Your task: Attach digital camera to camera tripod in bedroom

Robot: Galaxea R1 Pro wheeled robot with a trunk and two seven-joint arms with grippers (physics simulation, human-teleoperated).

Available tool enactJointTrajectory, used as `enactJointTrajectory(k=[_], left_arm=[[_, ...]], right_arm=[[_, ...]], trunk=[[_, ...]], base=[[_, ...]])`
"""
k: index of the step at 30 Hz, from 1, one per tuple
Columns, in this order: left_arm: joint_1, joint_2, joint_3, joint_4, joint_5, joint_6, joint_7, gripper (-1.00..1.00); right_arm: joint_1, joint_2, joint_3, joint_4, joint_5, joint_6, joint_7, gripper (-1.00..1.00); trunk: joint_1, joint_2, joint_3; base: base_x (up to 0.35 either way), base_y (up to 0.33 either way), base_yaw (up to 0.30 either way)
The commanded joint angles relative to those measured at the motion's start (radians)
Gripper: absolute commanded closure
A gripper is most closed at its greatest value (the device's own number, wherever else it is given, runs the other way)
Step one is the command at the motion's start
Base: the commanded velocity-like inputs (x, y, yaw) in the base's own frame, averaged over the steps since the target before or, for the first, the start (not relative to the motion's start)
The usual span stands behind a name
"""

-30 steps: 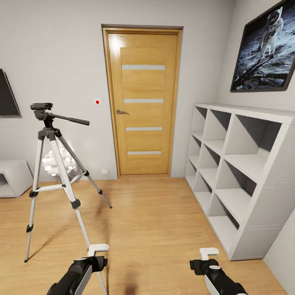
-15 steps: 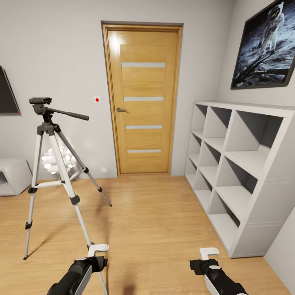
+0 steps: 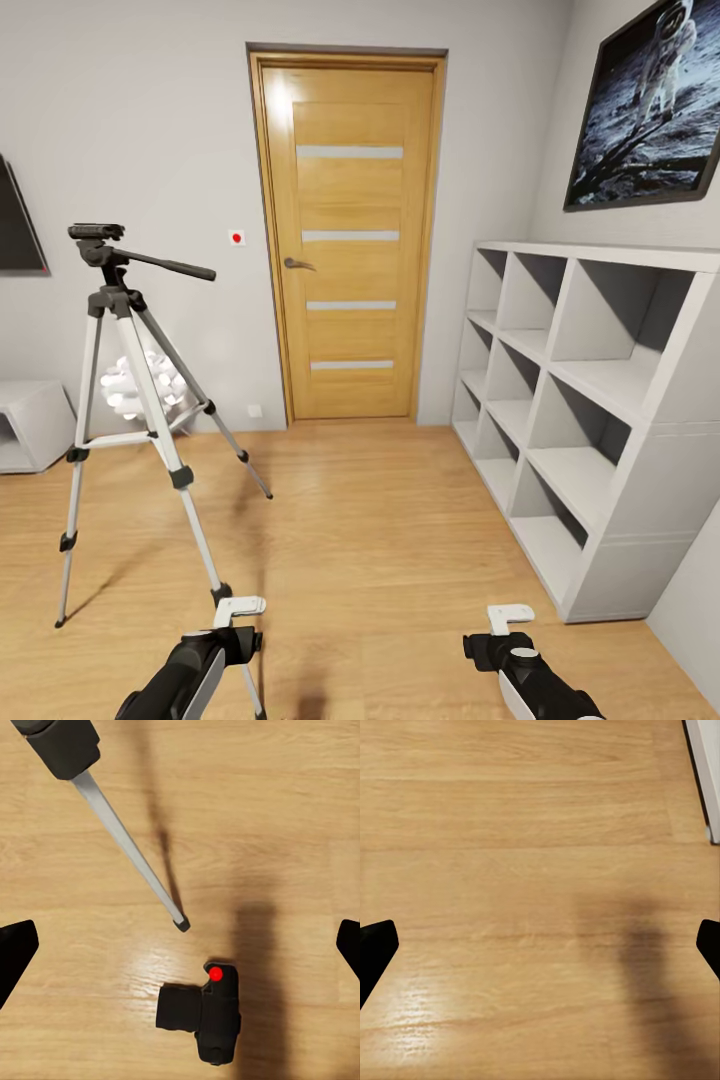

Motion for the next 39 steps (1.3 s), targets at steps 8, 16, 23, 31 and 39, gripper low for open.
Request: enactJointTrajectory(k=[8, 16, 23, 31, 39], left_arm=[[0.000, 0.000, 0.002, -0.001, 0.007, 0.007, 0.003, -1.00], [-0.001, 0.001, 0.002, -0.001, 0.008, 0.008, 0.002, -1.00], [0.000, 0.003, 0.002, 0.000, 0.008, 0.007, 0.002, -1.00], [-0.001, 0.003, 0.002, 0.006, 0.007, 0.005, 0.004, -1.00], [0.000, 0.006, 0.003, 0.003, 0.003, -0.015, 0.006, -1.00]], right_arm=[[0.000, 0.000, -0.002, -0.002, 0.005, 0.001, -0.002, -1.00], [0.000, 0.000, 0.000, -0.002, 0.005, 0.001, -0.002, -1.00], [0.000, 0.000, 0.001, -0.002, 0.004, 0.003, -0.002, -1.00], [0.000, 0.000, -0.003, -0.002, 0.004, -0.001, -0.003, -1.00], [0.000, -0.001, -0.006, -0.026, 0.004, -0.007, -0.005, -1.00]], trunk=[[0.031, -0.057, -0.026], [0.061, -0.113, -0.051], [0.088, -0.162, -0.073], [0.119, -0.218, -0.098], [0.149, -0.274, -0.123]], base=[[0.000, 0.000, 0.000], [0.000, 0.000, 0.000], [0.000, 0.000, 0.000], [0.000, 0.000, 0.000], [0.000, 0.000, 0.000]])
